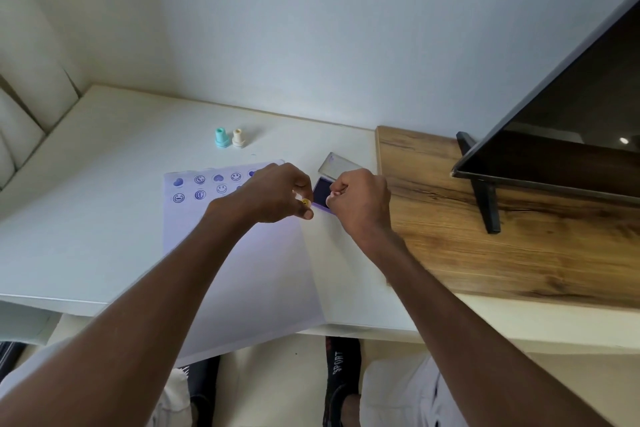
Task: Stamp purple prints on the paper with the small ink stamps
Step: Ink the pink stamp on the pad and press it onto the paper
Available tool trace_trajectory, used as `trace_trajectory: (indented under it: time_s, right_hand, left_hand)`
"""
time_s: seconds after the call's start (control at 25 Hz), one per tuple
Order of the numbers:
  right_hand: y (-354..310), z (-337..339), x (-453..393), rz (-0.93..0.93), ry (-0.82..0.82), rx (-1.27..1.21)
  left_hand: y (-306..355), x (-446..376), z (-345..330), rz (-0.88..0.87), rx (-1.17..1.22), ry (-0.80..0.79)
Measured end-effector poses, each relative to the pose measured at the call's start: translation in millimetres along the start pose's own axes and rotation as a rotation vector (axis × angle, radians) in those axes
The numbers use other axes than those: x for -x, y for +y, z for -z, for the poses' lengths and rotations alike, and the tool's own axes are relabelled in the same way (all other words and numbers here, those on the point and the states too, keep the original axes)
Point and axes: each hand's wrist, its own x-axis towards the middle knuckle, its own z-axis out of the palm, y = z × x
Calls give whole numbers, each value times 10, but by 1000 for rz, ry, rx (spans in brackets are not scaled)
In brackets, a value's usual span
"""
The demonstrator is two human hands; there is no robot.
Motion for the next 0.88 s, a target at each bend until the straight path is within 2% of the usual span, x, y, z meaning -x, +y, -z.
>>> trace_trajectory:
  time_s: [0.08,0.2,0.28,0.36,0.4,0.48,0.6,0.68,0.8,0.88]
  right_hand:
    - [41,44,-25,-47,-42,-59]
    - [92,215,-73,-273,-120,-373]
    - [106,341,-172,-517,-57,-784]
    - [65,427,-217,-707,-134,-1310]
    - [33,446,-220,-770,-210,-1497]
    - [-61,451,-216,-834,-369,-1723]
    - [-209,378,-206,-803,-512,-1871]
    - [-271,338,-211,-782,-538,-1846]
    - [-374,251,-216,-722,-538,-1691]
    - [-490,147,-210,-635,-525,-1528]
  left_hand:
    - [-2,15,31,8,22,-8]
    - [6,28,122,40,161,109]
    - [22,34,180,74,232,210]
    - [30,43,223,113,301,296]
    - [29,48,244,131,370,333]
    - [43,62,289,168,576,375]
    - [43,76,367,220,832,356]
    - [30,108,396,284,748,330]
    - [-134,252,446,361,193,281]
    - [-326,405,587,461,-51,245]
